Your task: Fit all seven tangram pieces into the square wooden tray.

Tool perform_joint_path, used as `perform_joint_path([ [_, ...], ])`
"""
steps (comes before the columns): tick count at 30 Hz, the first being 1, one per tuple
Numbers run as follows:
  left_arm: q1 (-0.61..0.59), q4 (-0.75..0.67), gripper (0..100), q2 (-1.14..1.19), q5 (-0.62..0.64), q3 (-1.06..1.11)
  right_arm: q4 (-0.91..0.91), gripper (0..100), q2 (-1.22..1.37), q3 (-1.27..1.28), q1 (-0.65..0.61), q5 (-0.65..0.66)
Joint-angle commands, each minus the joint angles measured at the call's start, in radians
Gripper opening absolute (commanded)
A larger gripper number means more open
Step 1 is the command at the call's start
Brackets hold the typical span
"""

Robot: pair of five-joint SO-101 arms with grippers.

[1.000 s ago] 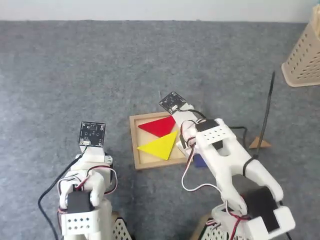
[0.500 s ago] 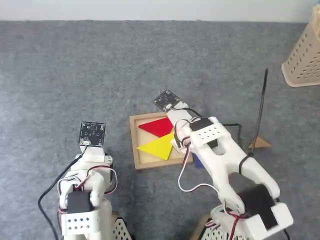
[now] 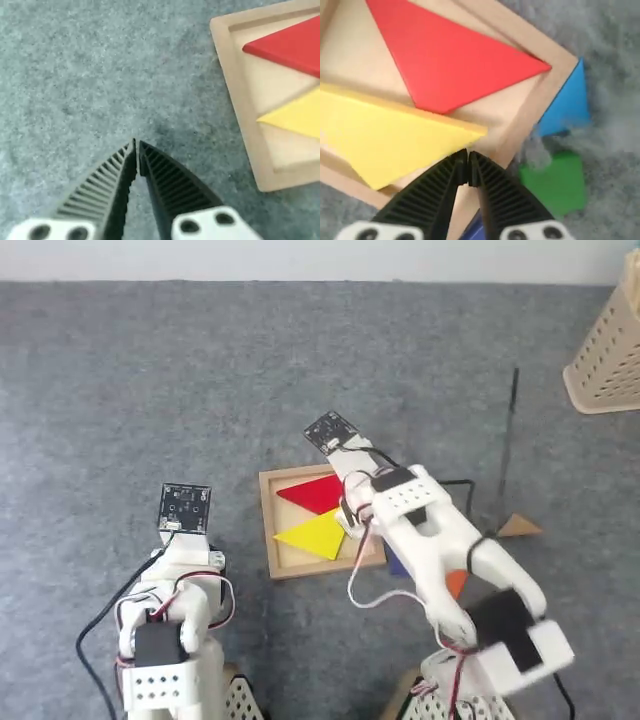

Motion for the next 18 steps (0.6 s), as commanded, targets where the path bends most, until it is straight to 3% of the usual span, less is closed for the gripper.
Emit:
perform_joint_path([
  [1, 0.000, 0.006, 1, -0.018, -0.005, -0.007, -0.010, 0.7, 0.044, -0.123, -0.012, -0.011],
  [10, 0.000, 0.006, 1, -0.018, -0.005, -0.007, -0.008, 0.7, 0.081, -0.269, -0.016, -0.012],
  [18, 0.000, 0.006, 1, -0.018, -0.005, -0.007, -0.002, 0.7, 0.084, -0.308, -0.107, -0.009],
])
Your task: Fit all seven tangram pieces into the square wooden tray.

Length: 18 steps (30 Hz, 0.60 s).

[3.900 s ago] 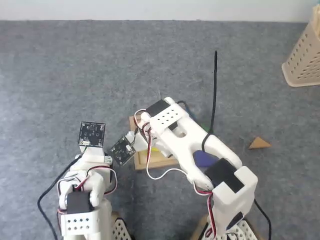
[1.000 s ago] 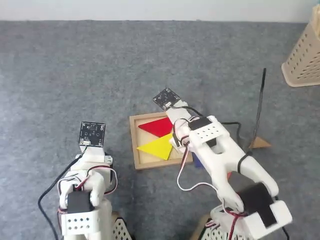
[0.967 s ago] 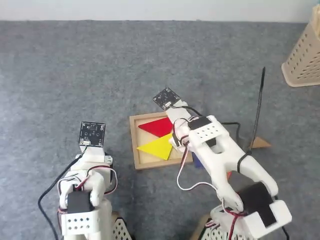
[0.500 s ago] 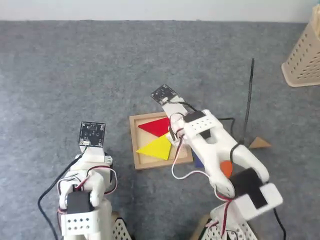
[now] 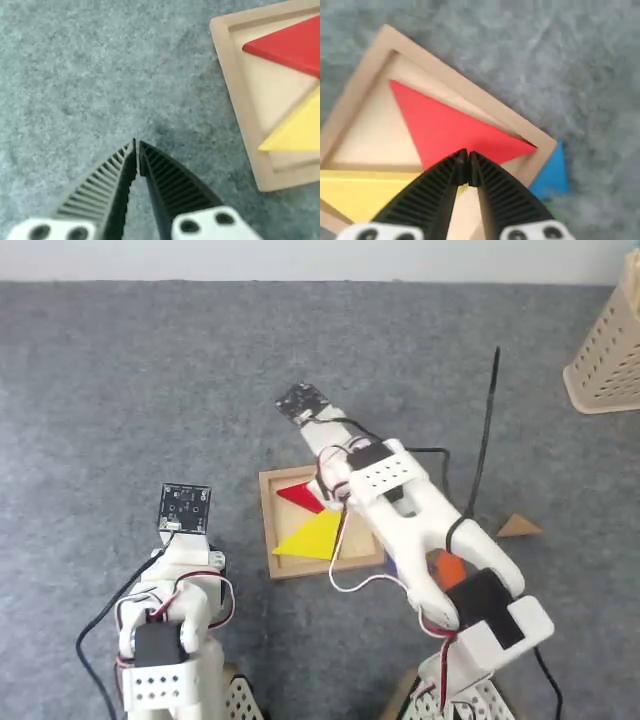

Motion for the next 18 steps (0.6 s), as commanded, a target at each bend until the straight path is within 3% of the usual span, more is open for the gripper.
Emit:
perform_joint_path([
  [1, 0.000, 0.006, 1, -0.018, -0.005, -0.007, 0.030, 0.7, -0.016, -0.075, -0.030, -0.009],
  [6, 0.000, 0.006, 1, -0.018, -0.005, -0.007, 0.197, 0.7, -0.097, -0.106, 0.082, -0.074],
  [12, 0.000, 0.006, 1, -0.018, -0.005, -0.007, -0.016, 0.7, -0.245, 0.206, 0.148, -0.078],
  [18, 0.000, 0.006, 1, -0.018, -0.005, -0.007, -0.074, 0.7, -0.236, 0.310, 0.062, -0.048],
])
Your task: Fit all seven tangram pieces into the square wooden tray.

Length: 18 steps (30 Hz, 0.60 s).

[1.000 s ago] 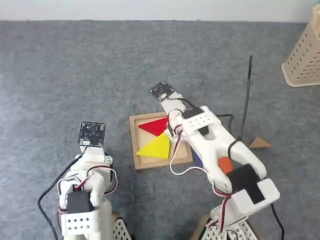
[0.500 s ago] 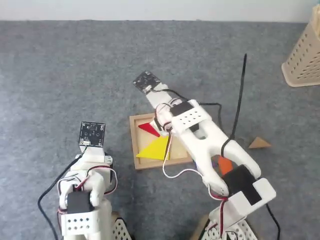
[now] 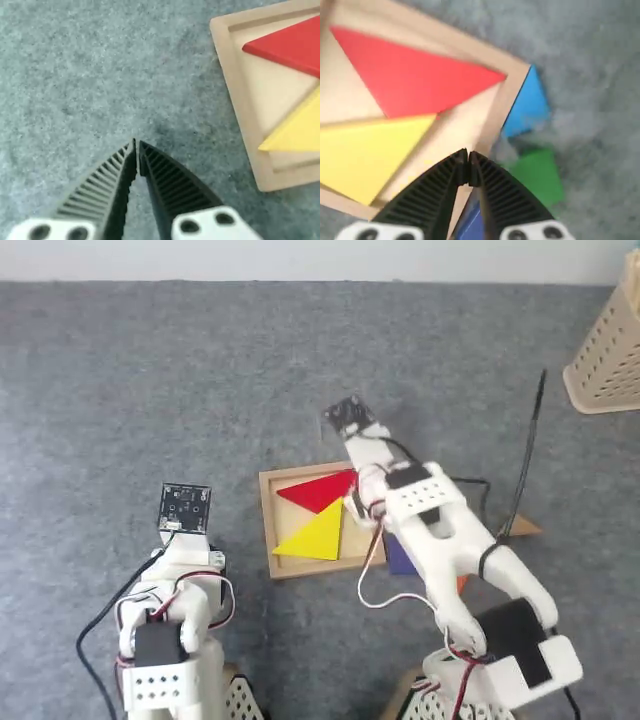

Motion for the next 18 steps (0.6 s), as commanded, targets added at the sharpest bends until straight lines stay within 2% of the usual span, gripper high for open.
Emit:
perform_joint_path([
  [1, 0.000, 0.006, 1, -0.018, -0.005, -0.007, -0.031, 0.7, -0.035, 0.000, -0.064, 0.017],
  [18, 0.000, 0.006, 1, -0.018, -0.005, -0.007, -0.039, 0.7, 0.143, -0.226, -0.122, 0.015],
])
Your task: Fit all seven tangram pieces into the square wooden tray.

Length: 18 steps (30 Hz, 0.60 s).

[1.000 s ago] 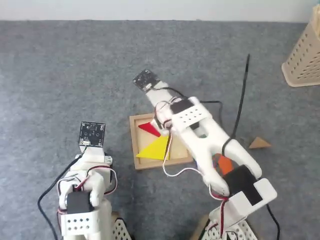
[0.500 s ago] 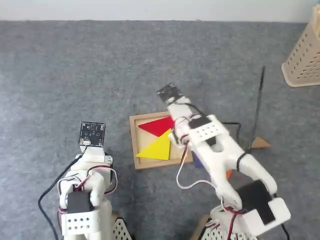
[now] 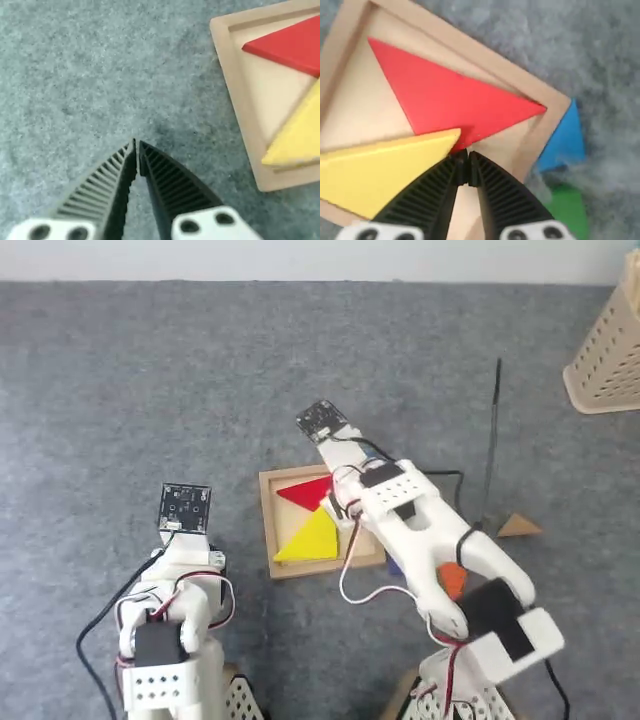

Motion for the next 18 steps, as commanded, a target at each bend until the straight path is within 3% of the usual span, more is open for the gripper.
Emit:
perform_joint_path([
  [1, 0.000, 0.006, 1, -0.018, -0.005, -0.007, -0.007, 0.7, 0.018, -0.112, -0.044, 0.017],
  [11, 0.000, 0.006, 1, -0.018, -0.005, -0.007, 0.182, 0.7, 0.228, -0.471, -0.084, 0.015],
  [18, 0.000, 0.006, 1, -0.018, -0.005, -0.007, 0.199, 0.7, 0.174, -0.508, -0.082, 0.012],
])
